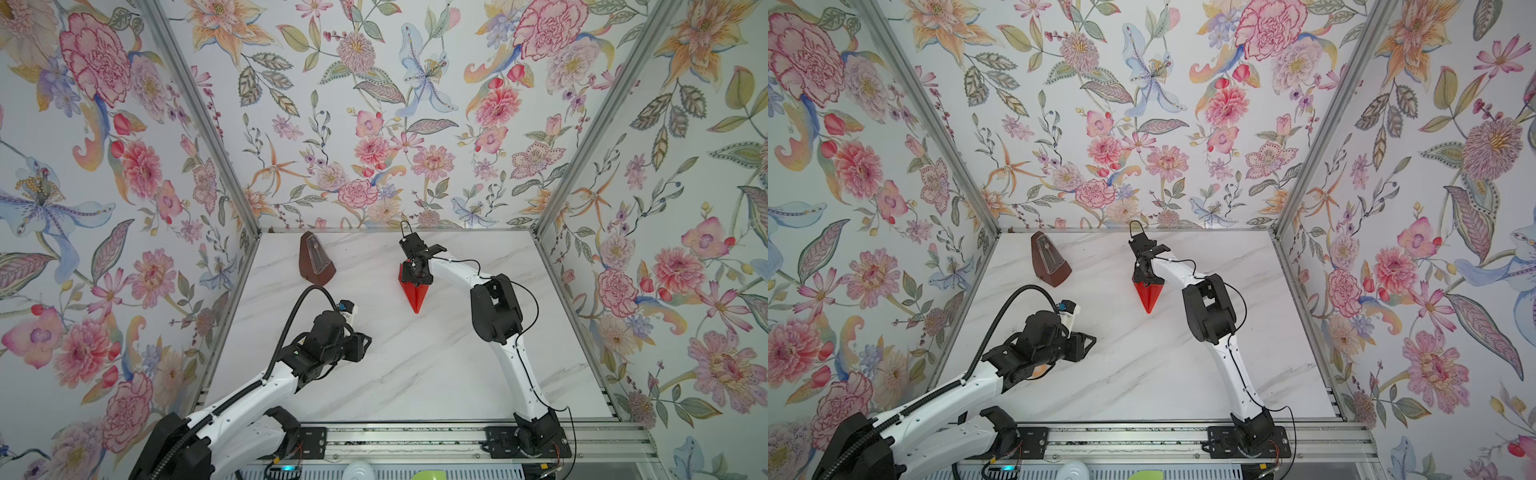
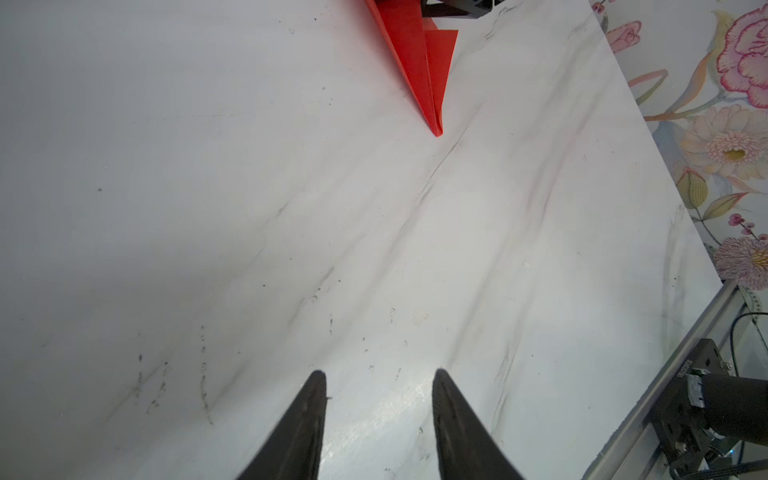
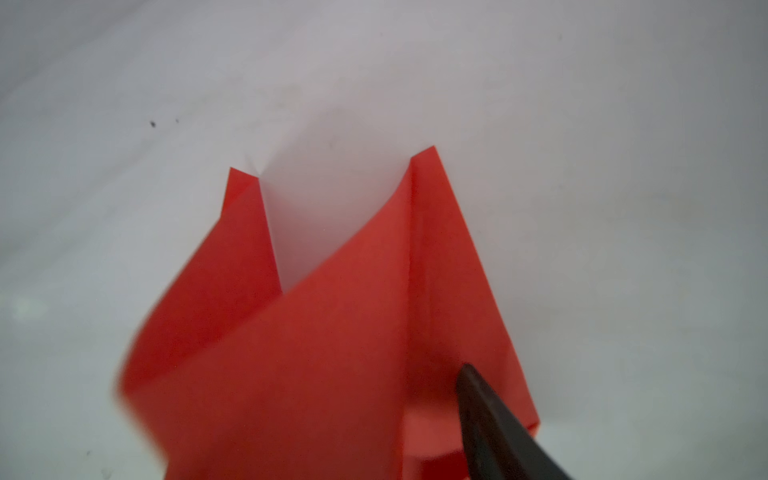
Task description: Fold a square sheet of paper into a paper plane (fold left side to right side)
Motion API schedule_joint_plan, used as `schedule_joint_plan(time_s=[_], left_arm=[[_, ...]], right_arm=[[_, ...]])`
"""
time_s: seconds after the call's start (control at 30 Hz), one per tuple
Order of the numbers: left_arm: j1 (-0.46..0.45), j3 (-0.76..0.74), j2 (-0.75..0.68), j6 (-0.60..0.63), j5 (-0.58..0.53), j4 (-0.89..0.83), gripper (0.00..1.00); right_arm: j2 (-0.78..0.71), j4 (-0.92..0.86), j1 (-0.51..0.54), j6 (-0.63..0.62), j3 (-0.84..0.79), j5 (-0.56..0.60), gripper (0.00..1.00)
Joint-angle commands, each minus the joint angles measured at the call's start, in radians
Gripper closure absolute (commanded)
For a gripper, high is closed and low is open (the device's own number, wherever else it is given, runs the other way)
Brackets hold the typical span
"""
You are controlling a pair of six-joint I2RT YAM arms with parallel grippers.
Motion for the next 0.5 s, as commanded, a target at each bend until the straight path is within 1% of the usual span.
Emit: schedule_joint_plan(time_s=[0.0, 0.13, 0.2, 0.27, 0.4, 0.47], left_arm=[[0.015, -0.006, -0.029, -0.01, -0.112, -0.082, 0.54], [0.018, 0.01, -0.05, -0.007, -0.167, -0.101, 0.51], [0.025, 0.02, -0.054, -0.005, -0.208, -0.112, 0.45], [0.035, 0.029, -0.055, 0.002, -0.239, -0.123, 0.39], [0.084, 0.056, -0.045, 0.02, -0.339, -0.143, 0.23], [0.114, 0.068, -0.035, 0.039, -0.372, -0.136, 0.14]], right_arm=[[0.064, -0.025, -0.037, -0.032, 0.065, -0.019, 0.38], [0.059, -0.026, -0.059, -0.013, 0.12, -0.033, 0.39], [0.031, -0.028, -0.071, 0.004, 0.126, -0.045, 0.38], [-0.007, -0.028, -0.08, 0.009, 0.126, -0.082, 0.37], [-0.115, -0.035, -0.081, -0.008, 0.094, -0.085, 0.3], [-0.178, -0.034, -0.085, -0.022, 0.062, -0.078, 0.18]])
